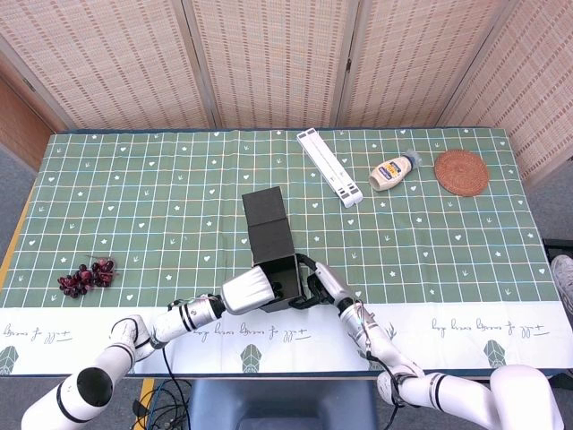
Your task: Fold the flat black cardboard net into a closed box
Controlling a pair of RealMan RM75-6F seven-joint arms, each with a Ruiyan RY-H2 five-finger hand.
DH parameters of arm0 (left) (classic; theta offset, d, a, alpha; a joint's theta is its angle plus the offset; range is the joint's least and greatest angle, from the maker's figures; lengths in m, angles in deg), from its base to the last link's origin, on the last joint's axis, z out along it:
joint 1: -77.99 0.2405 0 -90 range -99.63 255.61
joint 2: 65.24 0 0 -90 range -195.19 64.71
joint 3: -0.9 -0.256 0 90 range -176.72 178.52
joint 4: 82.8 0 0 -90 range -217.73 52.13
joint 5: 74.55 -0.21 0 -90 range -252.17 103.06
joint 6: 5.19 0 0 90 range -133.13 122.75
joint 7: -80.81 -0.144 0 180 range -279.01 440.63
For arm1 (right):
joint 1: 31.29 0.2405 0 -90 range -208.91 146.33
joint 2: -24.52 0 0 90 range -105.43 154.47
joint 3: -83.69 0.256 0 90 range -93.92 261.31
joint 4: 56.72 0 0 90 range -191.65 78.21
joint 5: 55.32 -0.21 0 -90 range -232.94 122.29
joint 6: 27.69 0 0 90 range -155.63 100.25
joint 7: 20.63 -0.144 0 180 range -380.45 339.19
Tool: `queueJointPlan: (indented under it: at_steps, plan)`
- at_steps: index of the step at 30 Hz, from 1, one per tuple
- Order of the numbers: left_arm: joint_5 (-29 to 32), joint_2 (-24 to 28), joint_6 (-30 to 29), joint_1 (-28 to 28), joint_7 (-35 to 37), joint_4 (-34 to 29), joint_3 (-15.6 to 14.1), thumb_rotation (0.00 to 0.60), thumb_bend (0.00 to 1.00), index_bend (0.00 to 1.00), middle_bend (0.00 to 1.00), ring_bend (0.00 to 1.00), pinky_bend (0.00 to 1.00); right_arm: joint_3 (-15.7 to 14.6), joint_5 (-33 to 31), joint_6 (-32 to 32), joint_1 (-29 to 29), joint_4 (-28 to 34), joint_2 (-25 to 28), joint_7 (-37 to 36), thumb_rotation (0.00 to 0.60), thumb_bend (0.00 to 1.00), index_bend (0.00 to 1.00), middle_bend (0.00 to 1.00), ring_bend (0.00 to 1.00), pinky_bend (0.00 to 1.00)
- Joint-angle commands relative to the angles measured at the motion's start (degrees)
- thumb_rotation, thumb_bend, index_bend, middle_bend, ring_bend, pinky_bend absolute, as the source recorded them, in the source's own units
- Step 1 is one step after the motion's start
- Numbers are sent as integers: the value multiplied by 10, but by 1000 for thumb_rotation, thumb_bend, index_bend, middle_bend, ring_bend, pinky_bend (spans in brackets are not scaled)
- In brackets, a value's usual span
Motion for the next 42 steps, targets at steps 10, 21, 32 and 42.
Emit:
queueJointPlan:
  at_steps: [10,21,32,42]
  plan:
    - [3,3,-1,6,-9,-4,2,600,135,644,624,621,845,2,-1,-6,-3,5,3,-2,600,225,293,454,842,1000]
    - [20,12,-11,23,-21,-27,18,600,135,448,376,557,841,6,-7,-20,-13,23,14,7,600,226,293,454,842,1000]
    - [46,37,-12,40,-23,-87,43,600,135,196,203,434,824,10,-12,-29,-17,30,19,13,600,225,293,449,842,1000]
    - [67,76,-12,62,-23,-155,60,600,135,41,108,428,820,20,-21,-30,-17,23,21,11,600,226,293,447,842,1000]
